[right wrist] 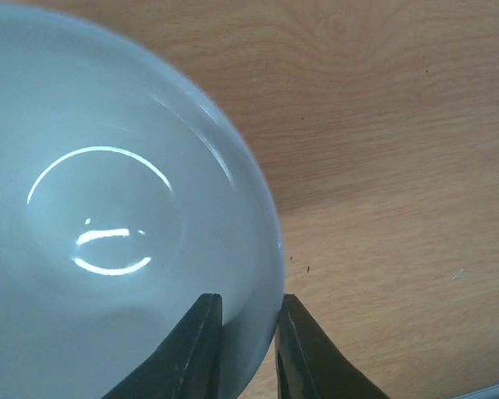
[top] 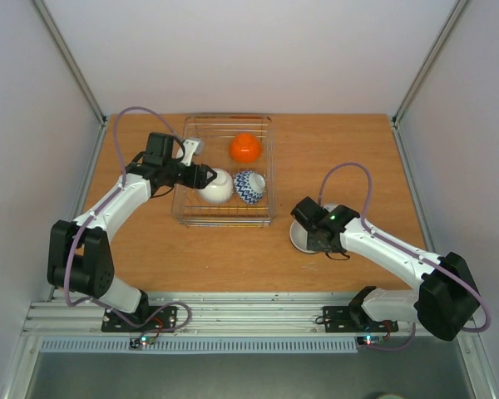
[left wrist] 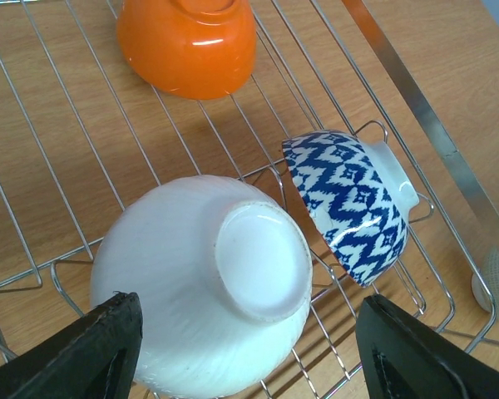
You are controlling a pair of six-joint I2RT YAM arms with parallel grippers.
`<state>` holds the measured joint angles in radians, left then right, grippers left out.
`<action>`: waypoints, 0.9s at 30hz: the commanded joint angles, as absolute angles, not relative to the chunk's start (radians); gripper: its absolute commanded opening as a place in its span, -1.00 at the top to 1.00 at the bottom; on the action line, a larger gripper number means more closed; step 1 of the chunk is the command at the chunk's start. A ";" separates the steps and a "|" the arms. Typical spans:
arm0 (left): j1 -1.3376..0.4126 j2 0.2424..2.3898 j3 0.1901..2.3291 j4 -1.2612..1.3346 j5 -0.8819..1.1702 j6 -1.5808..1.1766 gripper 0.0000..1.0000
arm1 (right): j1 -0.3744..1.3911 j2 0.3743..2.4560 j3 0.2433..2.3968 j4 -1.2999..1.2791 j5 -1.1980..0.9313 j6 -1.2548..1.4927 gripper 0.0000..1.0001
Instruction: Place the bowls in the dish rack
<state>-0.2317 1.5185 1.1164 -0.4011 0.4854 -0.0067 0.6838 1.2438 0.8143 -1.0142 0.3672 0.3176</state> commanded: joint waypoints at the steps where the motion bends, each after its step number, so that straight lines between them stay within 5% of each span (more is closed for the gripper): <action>1: -0.238 1.518 1.146 -0.397 0.483 0.029 -0.41 | 0.679 1.223 0.829 -1.039 0.412 0.334 0.64; 7: -0.240 1.517 1.147 -0.397 0.483 0.031 -0.41 | 0.681 1.184 0.835 -1.067 0.443 0.345 0.97; 18: -0.250 1.483 1.169 -0.421 0.454 0.029 -0.43 | 0.687 0.977 0.934 -1.110 0.522 0.281 0.98; 27: -0.293 1.438 1.209 -0.489 0.539 0.053 -0.45 | 0.713 1.115 1.116 -0.942 0.527 0.131 0.98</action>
<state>-0.2806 1.4715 1.1782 -0.4648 0.4759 0.0269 0.6941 1.0431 1.0313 -1.0851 0.5003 0.2150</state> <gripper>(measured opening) 0.722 0.062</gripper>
